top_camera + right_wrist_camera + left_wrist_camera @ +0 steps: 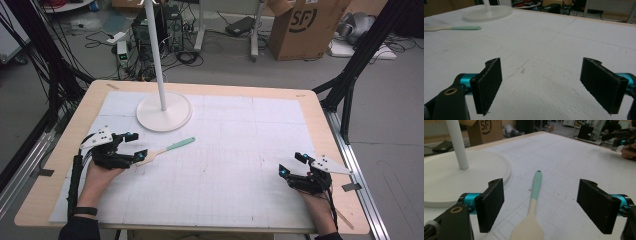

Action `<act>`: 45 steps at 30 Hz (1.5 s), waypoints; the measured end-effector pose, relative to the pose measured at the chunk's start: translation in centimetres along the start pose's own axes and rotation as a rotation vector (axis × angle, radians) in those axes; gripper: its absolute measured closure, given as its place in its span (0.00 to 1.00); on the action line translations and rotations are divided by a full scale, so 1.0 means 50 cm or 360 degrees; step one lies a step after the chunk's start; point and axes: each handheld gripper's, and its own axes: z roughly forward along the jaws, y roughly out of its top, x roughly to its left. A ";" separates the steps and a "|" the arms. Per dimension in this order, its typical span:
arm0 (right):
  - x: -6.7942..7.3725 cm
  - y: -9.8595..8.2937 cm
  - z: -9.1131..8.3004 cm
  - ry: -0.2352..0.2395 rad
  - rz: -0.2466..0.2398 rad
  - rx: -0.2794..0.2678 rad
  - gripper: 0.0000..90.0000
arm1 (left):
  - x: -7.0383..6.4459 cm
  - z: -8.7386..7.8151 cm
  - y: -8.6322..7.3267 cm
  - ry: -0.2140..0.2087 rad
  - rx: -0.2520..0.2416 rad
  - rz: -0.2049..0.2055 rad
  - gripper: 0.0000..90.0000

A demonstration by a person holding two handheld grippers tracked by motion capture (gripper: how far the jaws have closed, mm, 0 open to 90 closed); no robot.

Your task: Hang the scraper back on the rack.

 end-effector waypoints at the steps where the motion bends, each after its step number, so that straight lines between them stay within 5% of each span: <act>1: 0.001 0.000 0.000 0.0002 0.0004 0.0003 0.19 | 0.002 0.010 0.000 -0.0005 0.0032 -0.0004 0.25; 14: 0.001 0.000 -0.001 0.0000 0.0009 0.0002 0.19 | 0.010 0.106 0.005 -0.0071 0.0362 0.0081 0.38; 23: 0.000 0.000 -0.001 0.0004 0.0004 0.0000 0.19 | 0.005 0.133 0.012 -0.0094 0.0498 0.0178 0.63; 30: 0.000 0.000 -0.002 0.0008 0.0007 0.0002 0.19 | 0.007 0.147 0.000 -0.0072 0.0617 0.0196 0.71; 45: 0.001 0.000 -0.002 0.0008 0.0009 0.0002 0.19 | 0.010 0.148 -0.002 -0.0072 0.0591 0.0180 0.89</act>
